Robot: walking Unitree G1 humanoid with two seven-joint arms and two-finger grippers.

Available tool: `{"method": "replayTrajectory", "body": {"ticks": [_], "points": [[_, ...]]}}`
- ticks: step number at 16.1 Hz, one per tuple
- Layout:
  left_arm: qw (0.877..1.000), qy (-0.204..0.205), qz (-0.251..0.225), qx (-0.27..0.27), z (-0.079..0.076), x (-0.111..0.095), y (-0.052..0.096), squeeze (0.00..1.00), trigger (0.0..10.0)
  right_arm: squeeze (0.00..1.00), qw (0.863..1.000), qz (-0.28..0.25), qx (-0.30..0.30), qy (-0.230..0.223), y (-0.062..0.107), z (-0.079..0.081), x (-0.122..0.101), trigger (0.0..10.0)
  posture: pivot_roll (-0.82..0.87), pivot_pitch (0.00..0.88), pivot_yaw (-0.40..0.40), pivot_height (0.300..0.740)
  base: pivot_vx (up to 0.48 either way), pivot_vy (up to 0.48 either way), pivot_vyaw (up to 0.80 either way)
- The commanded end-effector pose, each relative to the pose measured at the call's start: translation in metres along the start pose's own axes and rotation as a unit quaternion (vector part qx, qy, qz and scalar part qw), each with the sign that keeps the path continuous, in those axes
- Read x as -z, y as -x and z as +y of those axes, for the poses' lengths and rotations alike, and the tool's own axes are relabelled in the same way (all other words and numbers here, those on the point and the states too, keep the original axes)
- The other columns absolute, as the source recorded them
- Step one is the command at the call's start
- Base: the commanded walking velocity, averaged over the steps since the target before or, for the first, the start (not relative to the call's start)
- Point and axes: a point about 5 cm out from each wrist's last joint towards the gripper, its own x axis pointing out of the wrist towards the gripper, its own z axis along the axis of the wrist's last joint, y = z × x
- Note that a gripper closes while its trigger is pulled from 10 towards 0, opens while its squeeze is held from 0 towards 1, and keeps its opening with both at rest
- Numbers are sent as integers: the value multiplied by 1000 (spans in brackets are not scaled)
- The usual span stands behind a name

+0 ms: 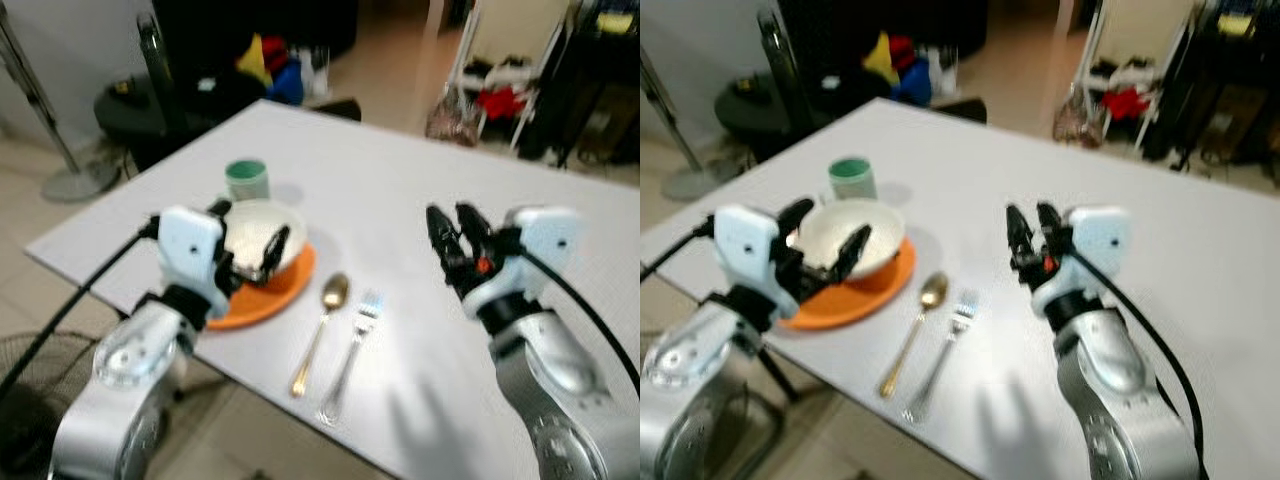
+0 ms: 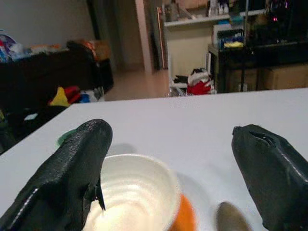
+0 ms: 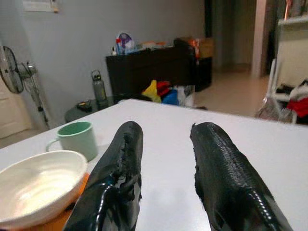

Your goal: Setting the table

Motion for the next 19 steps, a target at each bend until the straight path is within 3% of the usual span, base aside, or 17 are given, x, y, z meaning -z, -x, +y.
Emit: {"method": "replayTrajectory", "body": {"ticks": [1, 7, 9, 11, 19], "points": [[1000, 1, -2, 8, -3, -1, -1, 129, 10000, 0, 1000, -1, 0, 10, 2, -2, 0, 10000, 70, 0, 56, 740, 0, -266, 800], [1000, 0, -5, -1, -4, -1, -3, 102, 10000, 0, 1000, 1, -11, 6, 6, 0, 3, 10000, 63, 0, 65, 740, 0, -44, 800], [1000, -4, -4, -6, -3, -2, -4, 0, 10000, 0, 1000, 2, -11, 5, 7, -1, 4, 10000, 66, 0, 63, 740, 0, 0, 800], [1000, -5, -5, -5, -2, -2, -3, 0, 10000, 0, 1000, 2, -8, 0, 7, -1, 5, 10000, 72, 0, 62, 740, 0, 0, 800], [1000, -8, -4, 0, -2, -2, 0, 0, 10000, 0, 1000, 2, -7, -10, 10, 0, 8, 10000, 76, 0, 65, 740, 0, 334, 800]]}}
